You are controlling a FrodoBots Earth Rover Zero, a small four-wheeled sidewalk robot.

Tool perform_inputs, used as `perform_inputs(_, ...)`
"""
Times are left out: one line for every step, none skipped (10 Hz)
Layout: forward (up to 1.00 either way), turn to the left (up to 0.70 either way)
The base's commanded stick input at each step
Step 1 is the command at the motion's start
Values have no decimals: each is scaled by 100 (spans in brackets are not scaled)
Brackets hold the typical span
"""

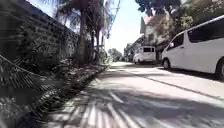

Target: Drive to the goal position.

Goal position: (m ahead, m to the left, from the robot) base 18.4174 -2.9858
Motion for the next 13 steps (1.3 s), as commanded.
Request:
perform_inputs(96, -1)
perform_inputs(96, -3)
perform_inputs(96, -4)
perform_inputs(96, -4)
perform_inputs(96, -5)
perform_inputs(96, -5)
perform_inputs(96, -7)
perform_inputs(95, -8)
perform_inputs(95, -10)
perform_inputs(96, -12)
perform_inputs(96, -15)
perform_inputs(95, -16)
perform_inputs(97, -17)
